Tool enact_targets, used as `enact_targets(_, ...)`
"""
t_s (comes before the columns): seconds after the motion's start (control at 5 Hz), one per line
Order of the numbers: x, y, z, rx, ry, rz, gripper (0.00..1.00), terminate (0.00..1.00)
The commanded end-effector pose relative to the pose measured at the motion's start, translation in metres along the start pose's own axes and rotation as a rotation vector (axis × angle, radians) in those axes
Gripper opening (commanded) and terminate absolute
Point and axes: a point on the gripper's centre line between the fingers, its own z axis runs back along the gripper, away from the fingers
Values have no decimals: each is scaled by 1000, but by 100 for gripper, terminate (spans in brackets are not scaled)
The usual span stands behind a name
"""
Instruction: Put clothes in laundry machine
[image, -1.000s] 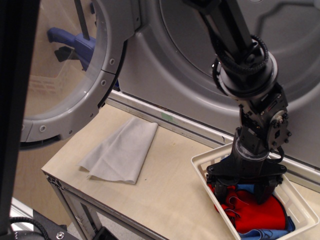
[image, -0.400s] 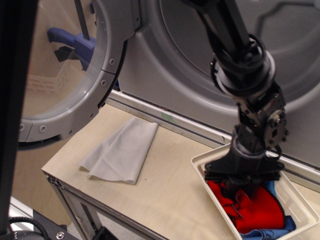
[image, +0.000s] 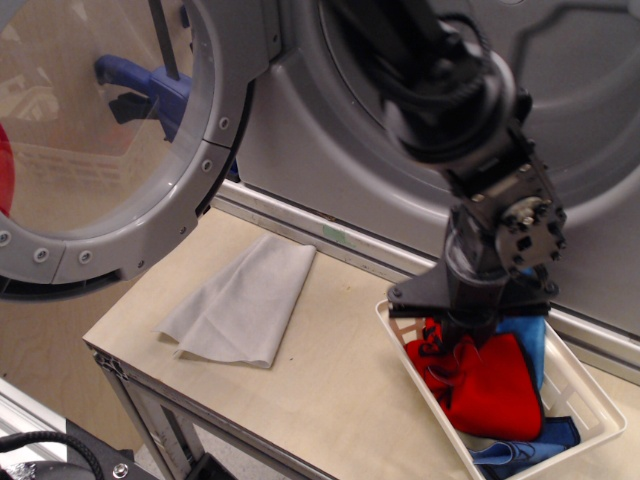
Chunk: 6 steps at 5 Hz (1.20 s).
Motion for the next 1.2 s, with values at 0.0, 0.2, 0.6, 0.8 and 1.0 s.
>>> enact_targets(0.0,17,-14,64,-147,-244,-57,0,0)
enact_targets(0.2,31,-27,83,-183,-438,-89,0,0)
enact_targets(0.6,86,-35,109,-178,-634,-25,0,0)
enact_targets(0.8,119,-32,116,-181,-653,25,0,0)
enact_targets(1.0,150,-24,114,-168,-620,98,0,0)
